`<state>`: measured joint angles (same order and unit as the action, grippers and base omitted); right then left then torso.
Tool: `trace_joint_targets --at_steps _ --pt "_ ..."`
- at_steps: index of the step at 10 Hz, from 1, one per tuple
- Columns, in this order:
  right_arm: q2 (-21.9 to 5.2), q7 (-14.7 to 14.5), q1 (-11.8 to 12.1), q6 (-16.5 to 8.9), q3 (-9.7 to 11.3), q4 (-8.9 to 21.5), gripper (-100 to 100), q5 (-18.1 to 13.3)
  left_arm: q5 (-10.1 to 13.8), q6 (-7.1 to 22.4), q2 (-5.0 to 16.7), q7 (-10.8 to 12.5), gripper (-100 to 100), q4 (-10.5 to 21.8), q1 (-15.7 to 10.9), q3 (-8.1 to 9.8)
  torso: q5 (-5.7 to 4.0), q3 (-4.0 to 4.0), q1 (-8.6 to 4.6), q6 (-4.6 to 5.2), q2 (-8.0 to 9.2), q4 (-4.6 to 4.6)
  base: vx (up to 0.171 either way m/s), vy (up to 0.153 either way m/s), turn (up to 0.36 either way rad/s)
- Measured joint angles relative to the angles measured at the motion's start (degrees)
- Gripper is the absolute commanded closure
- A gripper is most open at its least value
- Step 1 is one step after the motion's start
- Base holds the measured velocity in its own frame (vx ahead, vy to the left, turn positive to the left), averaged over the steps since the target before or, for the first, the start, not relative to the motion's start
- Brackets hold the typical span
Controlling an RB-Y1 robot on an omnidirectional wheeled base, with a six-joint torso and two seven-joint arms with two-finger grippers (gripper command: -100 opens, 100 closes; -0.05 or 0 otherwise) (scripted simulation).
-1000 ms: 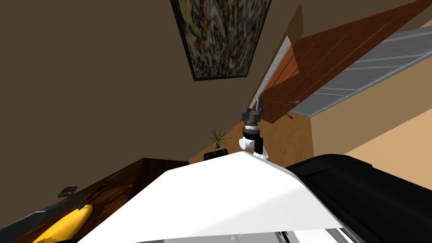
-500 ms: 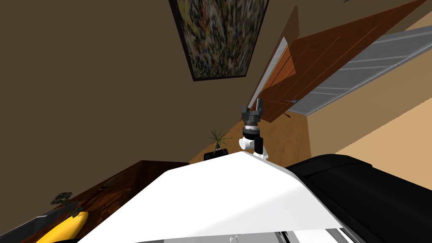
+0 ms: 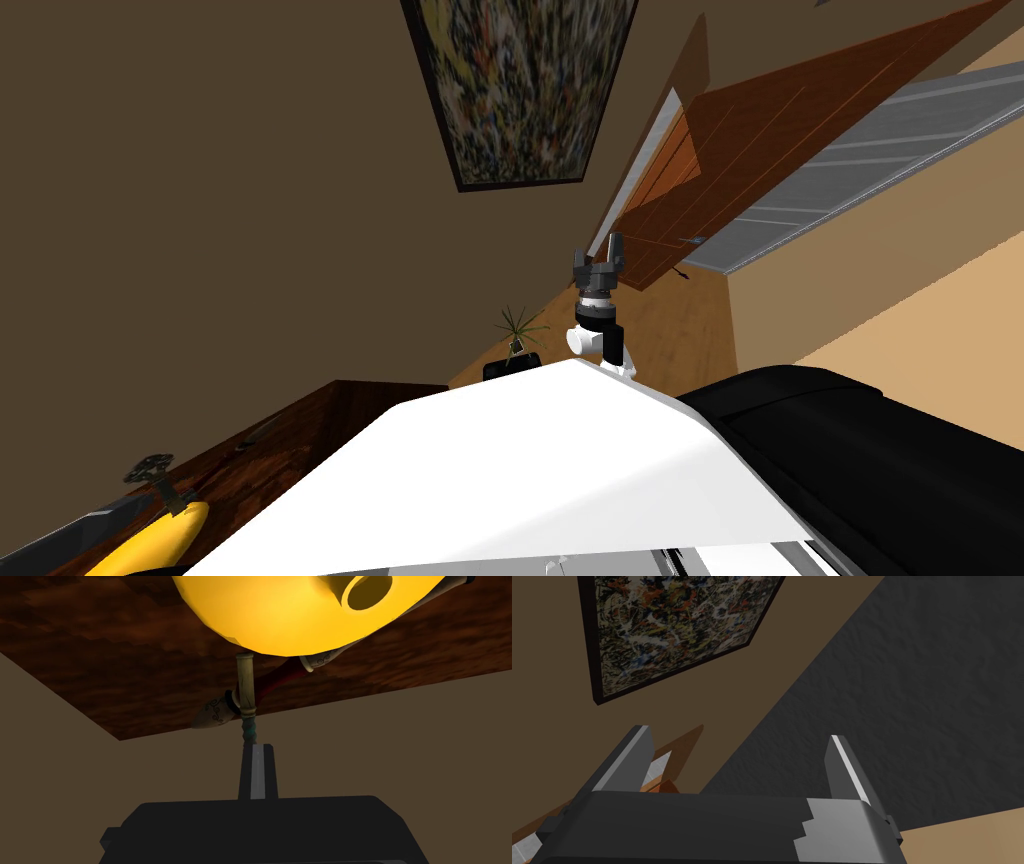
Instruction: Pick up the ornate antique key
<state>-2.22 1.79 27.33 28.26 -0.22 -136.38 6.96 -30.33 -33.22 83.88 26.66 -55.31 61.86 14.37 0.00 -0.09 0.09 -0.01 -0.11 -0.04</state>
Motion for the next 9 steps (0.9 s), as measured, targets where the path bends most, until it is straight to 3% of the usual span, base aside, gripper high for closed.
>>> trace_joint_targets --at_steps 1,3,4,5,7,8,9 --pt "0.0 0.0 0.0 0.0 0.0 0.0 0 0.0 0.6 0.5 -0.1 0.8 -100 -0.2 1.6 0.78 -0.01 -0.14 -0.04 -0.03 -0.28 -0.05 0.149 -0.027 0.062" --pt "0.0 0.0 0.0 0.0 0.0 0.0 0 0.0 1.0 0.2 -0.2 2.1 -100 2.1 0.7 -0.06 -0.04 -0.32 -0.16 0.00 -0.54 -0.13 0.105 -0.035 0.034" --pt "0.0 0.0 0.0 0.0 0.0 0.0 0 0.0 1.1 0.1 -0.2 2.2 0 2.3 0.7 -0.10 -0.03 -0.21 -0.10 0.02 -0.34 -0.10 0.000 0.000 0.000" --pt "0.0 0.0 0.0 0.0 0.0 0.0 0 0.0 1.1 0.1 -0.2 2.2 -100 2.3 0.7 -0.09 -0.01 -0.09 -0.03 0.01 -0.14 -0.04 0.007 0.026 -0.072" --pt "0.0 0.0 0.0 0.0 0.0 0.0 0 0.0 1.1 0.7 -2.0 1.1 -100 2.6 -0.7 -1.13 0.05 -0.03 0.16 0.02 -0.04 -0.01 0.005 0.031 -0.053" --pt "0.0 0.0 0.0 0.0 0.0 0.0 0 0.0 1.1 0.8 -2.1 1.0 100 2.7 -0.8 -1.22 0.03 -0.01 0.10 0.01 -0.02 -0.01 0.000 0.000 0.000" --pt "0.0 0.0 0.0 0.0 0.0 0.0 0 0.0 1.1 0.8 -2.1 1.0 100 2.7 -0.8 -1.21 0.01 -0.01 0.04 0.00 -0.01 0.00 0.000 0.000 0.000"
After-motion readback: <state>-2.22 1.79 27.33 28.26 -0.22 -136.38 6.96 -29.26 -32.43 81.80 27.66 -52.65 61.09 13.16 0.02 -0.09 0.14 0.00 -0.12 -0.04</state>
